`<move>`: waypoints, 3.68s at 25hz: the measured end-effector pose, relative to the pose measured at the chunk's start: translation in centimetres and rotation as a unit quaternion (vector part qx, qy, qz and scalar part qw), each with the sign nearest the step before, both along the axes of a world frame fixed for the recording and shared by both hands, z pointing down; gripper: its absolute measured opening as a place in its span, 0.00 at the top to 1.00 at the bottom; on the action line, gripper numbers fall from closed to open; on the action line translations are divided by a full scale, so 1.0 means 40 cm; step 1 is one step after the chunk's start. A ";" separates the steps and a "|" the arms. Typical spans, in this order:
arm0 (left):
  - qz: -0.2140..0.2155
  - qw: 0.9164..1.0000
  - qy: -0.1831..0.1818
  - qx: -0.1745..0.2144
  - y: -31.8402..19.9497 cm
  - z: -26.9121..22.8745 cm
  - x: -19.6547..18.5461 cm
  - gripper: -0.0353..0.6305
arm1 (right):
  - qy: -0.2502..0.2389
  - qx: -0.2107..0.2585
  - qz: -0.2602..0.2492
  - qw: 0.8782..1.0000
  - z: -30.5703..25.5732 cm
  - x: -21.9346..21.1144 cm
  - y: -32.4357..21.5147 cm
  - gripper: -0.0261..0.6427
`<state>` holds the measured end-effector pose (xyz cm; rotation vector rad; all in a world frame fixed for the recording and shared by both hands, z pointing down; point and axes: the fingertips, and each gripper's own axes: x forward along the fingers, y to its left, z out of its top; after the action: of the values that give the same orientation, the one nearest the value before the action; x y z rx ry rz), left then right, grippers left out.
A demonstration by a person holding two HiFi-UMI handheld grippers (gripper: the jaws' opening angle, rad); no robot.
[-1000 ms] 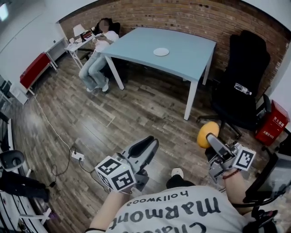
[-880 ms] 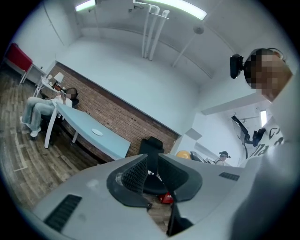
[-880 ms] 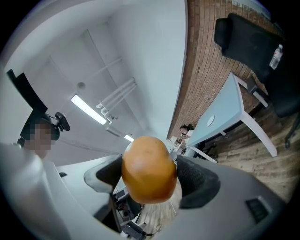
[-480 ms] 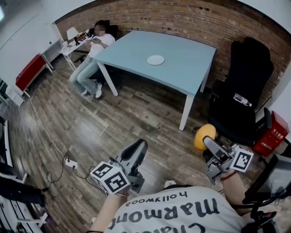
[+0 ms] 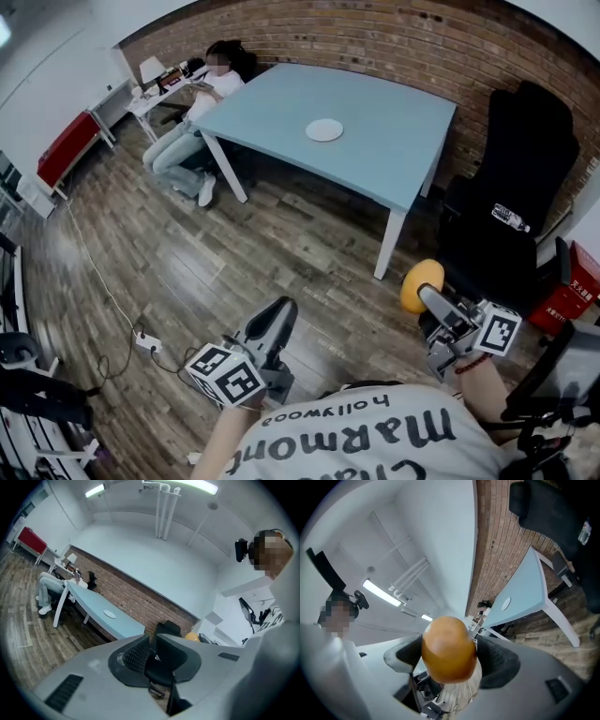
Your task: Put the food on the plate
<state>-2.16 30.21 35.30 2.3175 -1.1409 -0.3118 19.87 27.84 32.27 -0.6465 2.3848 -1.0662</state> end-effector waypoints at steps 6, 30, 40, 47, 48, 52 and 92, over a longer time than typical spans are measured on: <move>0.004 0.999 -0.031 0.006 -0.039 0.008 0.012 0.87 | -0.005 -0.009 0.000 1.000 0.010 0.010 -0.051 0.41; 0.046 0.996 -0.076 -0.004 -0.313 0.061 -0.018 0.87 | -0.006 -0.041 0.031 0.999 0.073 -0.031 -0.283 0.41; 0.093 0.992 -0.080 0.004 -0.554 0.027 -0.058 0.87 | 0.004 -0.032 0.054 0.998 0.028 -0.103 -0.501 0.41; 0.104 0.991 -0.083 -0.005 -0.701 0.036 -0.155 0.87 | -0.003 -0.026 0.075 0.997 0.008 -0.176 -0.647 0.41; 0.106 0.991 -0.084 -0.003 -0.726 0.036 -0.167 0.87 | -0.003 -0.028 0.077 0.997 0.014 -0.186 -0.664 0.41; 0.113 0.990 -0.080 0.003 -0.823 0.030 -0.197 0.87 | 0.000 -0.030 0.093 0.995 0.014 -0.213 -0.741 0.41; 0.095 0.990 -0.099 0.024 -1.268 0.005 -0.217 0.87 | 0.003 -0.030 0.081 0.996 0.027 -0.224 -1.207 0.41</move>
<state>-10.85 -20.51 35.51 2.5219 -1.0022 -0.0388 10.91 -20.43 33.34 -0.8503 2.2688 -1.0692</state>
